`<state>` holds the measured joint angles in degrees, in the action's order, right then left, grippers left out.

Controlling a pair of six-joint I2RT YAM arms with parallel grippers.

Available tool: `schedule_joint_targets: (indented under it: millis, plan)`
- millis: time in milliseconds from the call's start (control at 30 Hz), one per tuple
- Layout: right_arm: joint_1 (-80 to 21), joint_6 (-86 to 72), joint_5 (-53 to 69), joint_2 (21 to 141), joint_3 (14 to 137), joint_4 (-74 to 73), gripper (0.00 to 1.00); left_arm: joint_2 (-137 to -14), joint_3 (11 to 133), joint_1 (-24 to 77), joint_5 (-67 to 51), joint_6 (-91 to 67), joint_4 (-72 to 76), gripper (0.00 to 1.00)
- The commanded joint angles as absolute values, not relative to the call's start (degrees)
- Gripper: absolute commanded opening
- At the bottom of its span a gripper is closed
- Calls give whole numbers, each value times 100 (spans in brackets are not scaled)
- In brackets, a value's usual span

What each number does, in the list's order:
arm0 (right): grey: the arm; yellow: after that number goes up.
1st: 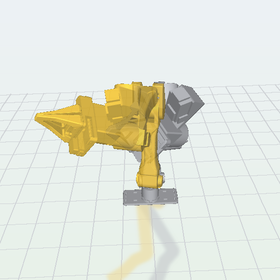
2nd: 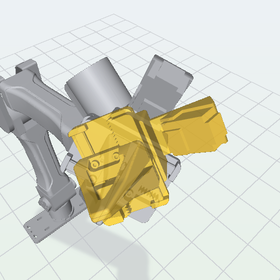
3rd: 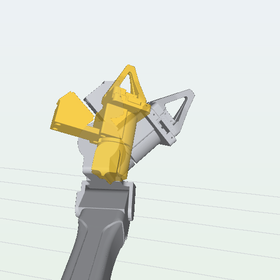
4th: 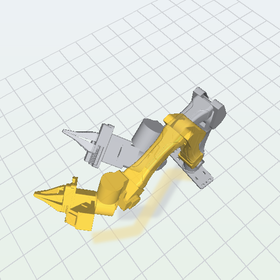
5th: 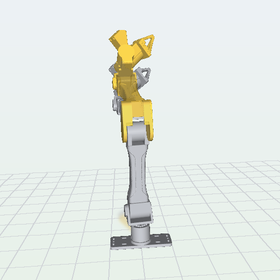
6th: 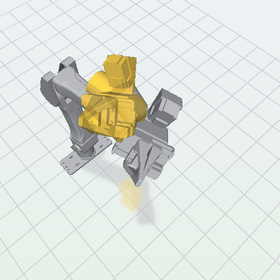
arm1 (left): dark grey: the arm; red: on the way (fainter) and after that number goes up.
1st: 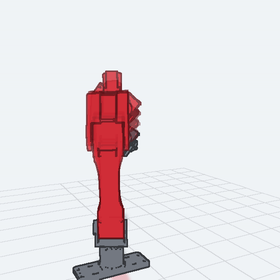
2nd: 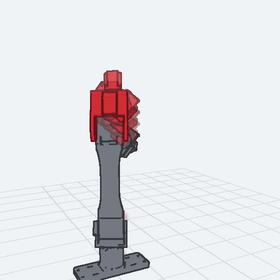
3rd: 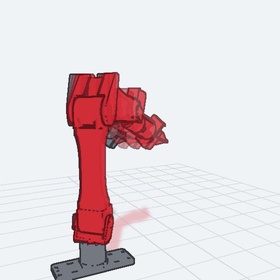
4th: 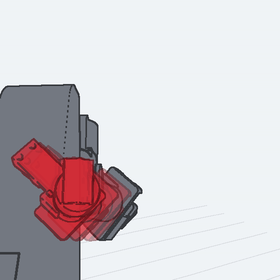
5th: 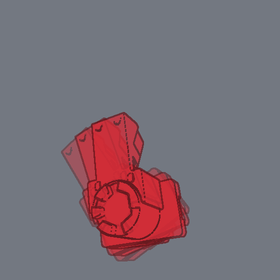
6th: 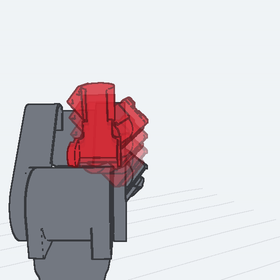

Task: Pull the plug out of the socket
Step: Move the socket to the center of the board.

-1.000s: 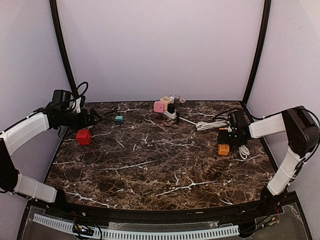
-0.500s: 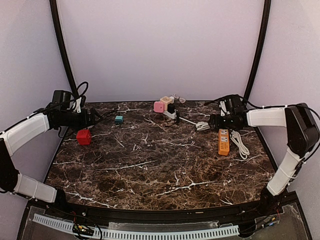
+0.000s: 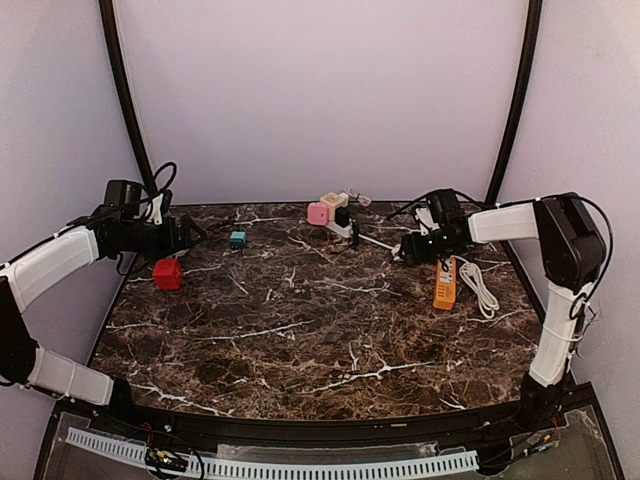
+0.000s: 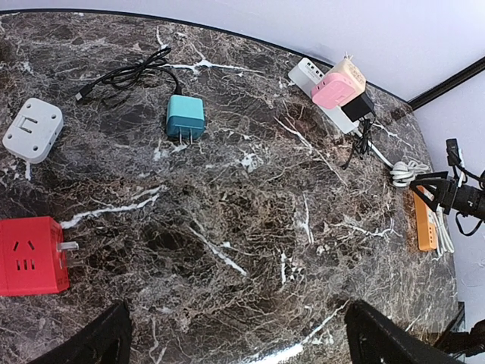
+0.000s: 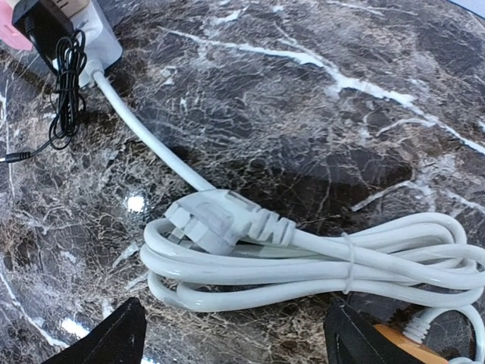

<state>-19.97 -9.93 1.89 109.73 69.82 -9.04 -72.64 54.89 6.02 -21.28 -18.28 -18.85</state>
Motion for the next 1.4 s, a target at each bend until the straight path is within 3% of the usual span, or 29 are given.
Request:
schedule_joint_targets:
  millis: [0, 400, 867, 1367]
  plan:
    - [-2156, -917, 774, 11182, 7222, -1029, 79, -7254, 5396, 624, -2203, -1855, -1823, 99]
    - [-2531, -1063, 1706, 11307, 7440, -887, 74, -7252, 5423, 623, -2202, -1837, -1812, 99]
    - [-1810, -1436, 794, 10533, 7050, -806, 83, -7141, 5437, 623, -2195, -1782, -1847, 99]
    - [-1002, -1602, 250, 11061, 7065, -731, 86, -7002, 5347, 622, -2157, -1753, -1903, 99]
